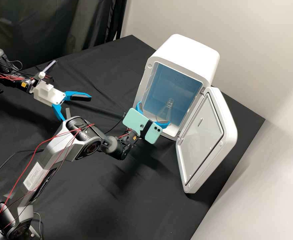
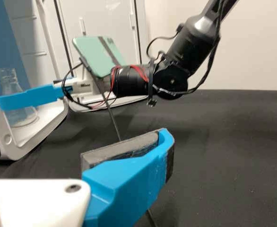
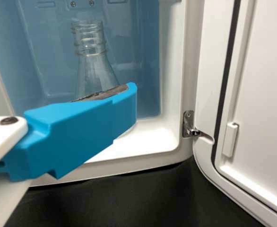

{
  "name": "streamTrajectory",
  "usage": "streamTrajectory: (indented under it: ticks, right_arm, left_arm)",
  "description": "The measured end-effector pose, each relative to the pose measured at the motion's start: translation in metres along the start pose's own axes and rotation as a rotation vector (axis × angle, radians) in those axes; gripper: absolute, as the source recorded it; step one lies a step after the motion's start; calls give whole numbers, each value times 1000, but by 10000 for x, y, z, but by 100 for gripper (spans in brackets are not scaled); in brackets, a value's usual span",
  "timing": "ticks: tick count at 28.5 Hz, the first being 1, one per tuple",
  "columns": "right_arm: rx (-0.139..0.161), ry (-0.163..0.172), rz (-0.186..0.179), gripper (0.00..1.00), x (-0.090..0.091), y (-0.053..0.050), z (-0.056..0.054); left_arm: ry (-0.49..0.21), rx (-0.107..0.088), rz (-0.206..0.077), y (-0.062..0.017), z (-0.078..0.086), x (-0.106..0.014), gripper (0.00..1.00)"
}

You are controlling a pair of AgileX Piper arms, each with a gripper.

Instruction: Take the flask out of the incubator

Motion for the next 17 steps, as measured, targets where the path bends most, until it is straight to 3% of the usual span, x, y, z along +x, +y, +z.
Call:
streamTrajectory:
  ticks: [9, 17]
  right_arm:
    - [-7, -5, 2, 100, -17, 50, 50]
    - [9, -61, 31, 100, -87, 172, 218]
  left_arm:
    - [-12, 2, -3, -7, 37, 3, 100]
    - [-21, 3, 2, 5, 63, 0, 100]
